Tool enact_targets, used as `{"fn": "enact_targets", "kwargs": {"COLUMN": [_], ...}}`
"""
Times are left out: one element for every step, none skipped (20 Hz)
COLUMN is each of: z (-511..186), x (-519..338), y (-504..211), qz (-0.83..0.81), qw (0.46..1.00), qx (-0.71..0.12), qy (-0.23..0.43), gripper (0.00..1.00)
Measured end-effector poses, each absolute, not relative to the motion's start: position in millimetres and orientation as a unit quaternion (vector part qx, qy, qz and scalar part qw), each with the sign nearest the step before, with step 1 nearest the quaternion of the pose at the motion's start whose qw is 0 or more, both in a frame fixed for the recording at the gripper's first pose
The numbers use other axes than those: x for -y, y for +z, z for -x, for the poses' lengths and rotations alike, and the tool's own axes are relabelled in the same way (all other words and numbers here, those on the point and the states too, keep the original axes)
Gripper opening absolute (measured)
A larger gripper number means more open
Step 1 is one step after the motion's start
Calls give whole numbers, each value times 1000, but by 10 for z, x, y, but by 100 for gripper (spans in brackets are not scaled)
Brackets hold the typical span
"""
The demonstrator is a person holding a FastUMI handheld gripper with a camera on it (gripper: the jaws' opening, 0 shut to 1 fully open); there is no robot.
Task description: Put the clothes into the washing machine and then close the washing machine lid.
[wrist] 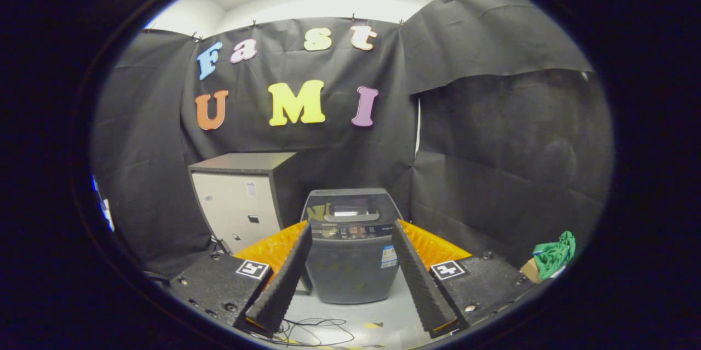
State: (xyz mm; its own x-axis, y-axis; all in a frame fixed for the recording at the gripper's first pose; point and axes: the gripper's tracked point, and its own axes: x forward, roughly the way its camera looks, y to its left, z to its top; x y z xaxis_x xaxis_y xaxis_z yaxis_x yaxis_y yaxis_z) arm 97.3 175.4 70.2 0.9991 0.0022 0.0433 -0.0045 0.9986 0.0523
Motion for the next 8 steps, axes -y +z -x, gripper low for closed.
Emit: {"fn": "enact_targets", "kwargs": {"z": [-934,-910,-885,-891,-880,-871,-872,-858], "x": [-1754,-1764,-1797,-1783,-1763,-1768,-1770,-1754], "y": [695,694,692,666,626,617,644,649], "qz": [-26,-28,-26,-18,-13,-16,-24,-26], "qw": [999,999,999,1000,1000,1000,1000,1000], "qx": [24,24,27,24,17,15,14,14], "qy": [0,2,6,5,2,2,1,0], "gripper": [93,93,93,92,92,93,93,93]}}
